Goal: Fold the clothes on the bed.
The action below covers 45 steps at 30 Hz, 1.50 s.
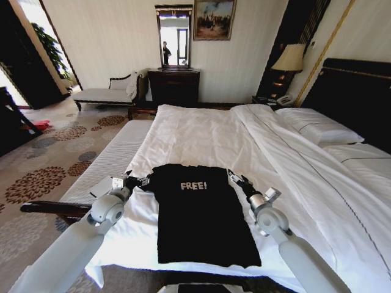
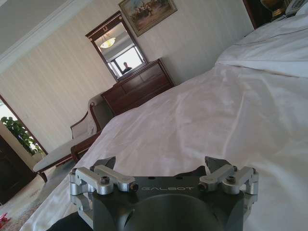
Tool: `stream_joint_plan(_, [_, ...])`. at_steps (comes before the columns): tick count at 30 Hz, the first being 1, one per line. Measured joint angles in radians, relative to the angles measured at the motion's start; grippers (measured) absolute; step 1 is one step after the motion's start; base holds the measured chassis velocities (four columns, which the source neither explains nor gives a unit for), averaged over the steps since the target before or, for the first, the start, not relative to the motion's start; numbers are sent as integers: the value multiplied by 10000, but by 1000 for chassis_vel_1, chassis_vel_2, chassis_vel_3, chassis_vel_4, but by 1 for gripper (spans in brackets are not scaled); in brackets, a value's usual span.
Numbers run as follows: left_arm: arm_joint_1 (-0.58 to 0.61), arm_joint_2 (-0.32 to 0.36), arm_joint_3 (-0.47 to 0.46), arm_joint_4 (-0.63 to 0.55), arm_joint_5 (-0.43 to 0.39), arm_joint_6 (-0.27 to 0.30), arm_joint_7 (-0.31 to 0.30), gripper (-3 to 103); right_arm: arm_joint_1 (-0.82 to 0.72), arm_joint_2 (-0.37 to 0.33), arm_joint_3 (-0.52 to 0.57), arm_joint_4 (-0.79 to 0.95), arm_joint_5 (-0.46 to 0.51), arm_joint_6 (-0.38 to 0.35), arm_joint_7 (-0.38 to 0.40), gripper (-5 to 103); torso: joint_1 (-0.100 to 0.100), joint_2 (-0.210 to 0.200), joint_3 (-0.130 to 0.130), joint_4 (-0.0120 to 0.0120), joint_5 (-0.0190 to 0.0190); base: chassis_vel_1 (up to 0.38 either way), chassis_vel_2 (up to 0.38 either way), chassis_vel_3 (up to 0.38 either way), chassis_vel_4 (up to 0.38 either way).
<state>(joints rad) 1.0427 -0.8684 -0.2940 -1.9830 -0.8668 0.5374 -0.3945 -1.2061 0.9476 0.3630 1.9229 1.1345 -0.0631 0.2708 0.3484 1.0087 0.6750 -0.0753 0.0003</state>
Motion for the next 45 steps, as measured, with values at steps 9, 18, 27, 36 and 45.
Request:
stream_joint_plan(9, [194, -1386, -394, 446, -3310, 1029, -1396, 100, -2, 22, -30, 42, -23, 0, 20, 100, 0, -1, 0, 1, -2, 0, 0, 0, 0])
stream_joint_plan(18, [336, -1872, -831, 455, -4665, 1541, -2240, 100, 16, -2, -22, -51, -24, 10, 22, 100, 0, 0, 1, 2, -1, 0, 0, 0, 0])
stream_joint_plan(27, [-32, -2376, -608, 1530, -4160, 1299, -2175, 100, 174, 36, -151, -141, -35, 13, 36, 100, 0, 0, 0, 1, -2, 0, 0, 0, 0])
stream_joint_plan(36, [-539, -2914, -475, 2627, -3654, 897, -1797, 100, 203, 11, -149, -242, -29, 15, 42, 100, 0, -1, 0, 1, -2, 0, 0, 0, 0])
stream_joint_plan(45, [-822, -2908, -769, 3053, -3644, 678, -1423, 100, 316, 83, -318, -287, -71, 18, 69, 100, 0, -1, 1, 1, -3, 0, 0, 0, 0])
